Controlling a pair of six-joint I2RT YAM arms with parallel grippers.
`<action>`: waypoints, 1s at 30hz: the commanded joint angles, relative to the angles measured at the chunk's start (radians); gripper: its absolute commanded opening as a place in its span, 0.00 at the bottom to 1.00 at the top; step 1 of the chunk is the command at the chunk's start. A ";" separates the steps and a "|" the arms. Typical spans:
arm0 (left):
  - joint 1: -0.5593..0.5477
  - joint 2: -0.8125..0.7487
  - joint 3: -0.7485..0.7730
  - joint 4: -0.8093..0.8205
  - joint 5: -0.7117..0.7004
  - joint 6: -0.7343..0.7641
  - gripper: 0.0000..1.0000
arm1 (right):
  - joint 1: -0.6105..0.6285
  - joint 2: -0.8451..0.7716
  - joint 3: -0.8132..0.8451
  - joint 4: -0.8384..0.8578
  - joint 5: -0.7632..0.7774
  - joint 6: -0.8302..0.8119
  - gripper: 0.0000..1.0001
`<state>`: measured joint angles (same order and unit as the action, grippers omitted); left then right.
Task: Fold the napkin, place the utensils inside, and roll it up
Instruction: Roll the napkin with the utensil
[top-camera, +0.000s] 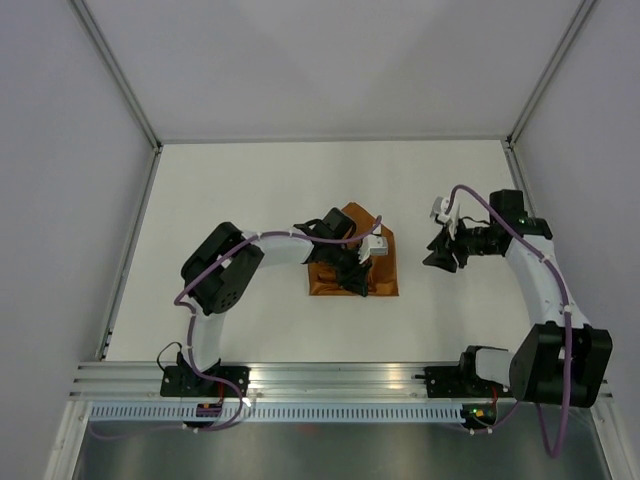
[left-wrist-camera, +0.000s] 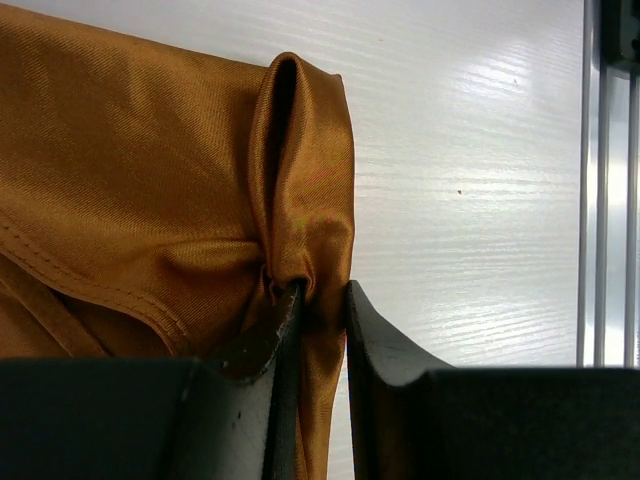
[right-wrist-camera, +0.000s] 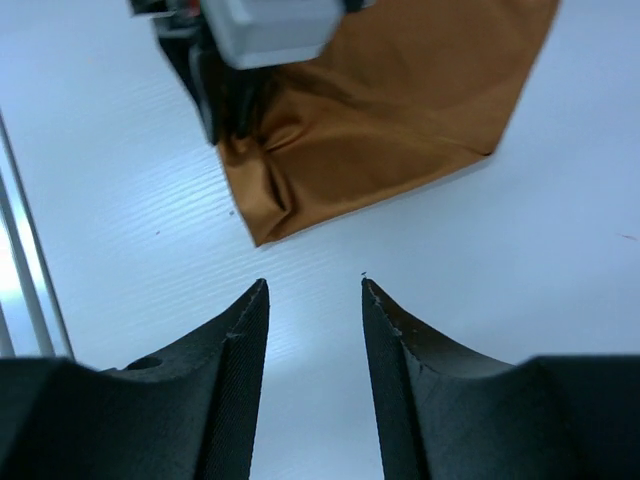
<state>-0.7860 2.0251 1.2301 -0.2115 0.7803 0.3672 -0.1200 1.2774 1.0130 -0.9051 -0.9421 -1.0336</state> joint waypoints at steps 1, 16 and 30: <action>0.007 0.073 -0.027 -0.154 -0.016 -0.031 0.02 | 0.032 -0.098 -0.109 -0.114 -0.092 -0.360 0.47; 0.016 0.133 -0.006 -0.161 0.019 -0.050 0.02 | 0.523 -0.230 -0.421 0.498 0.251 0.052 0.47; 0.031 0.139 -0.001 -0.161 0.031 -0.057 0.02 | 0.801 -0.159 -0.553 0.808 0.578 0.184 0.44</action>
<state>-0.7536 2.0853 1.2697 -0.2523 0.9150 0.3099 0.6640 1.0927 0.4728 -0.1890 -0.4427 -0.8730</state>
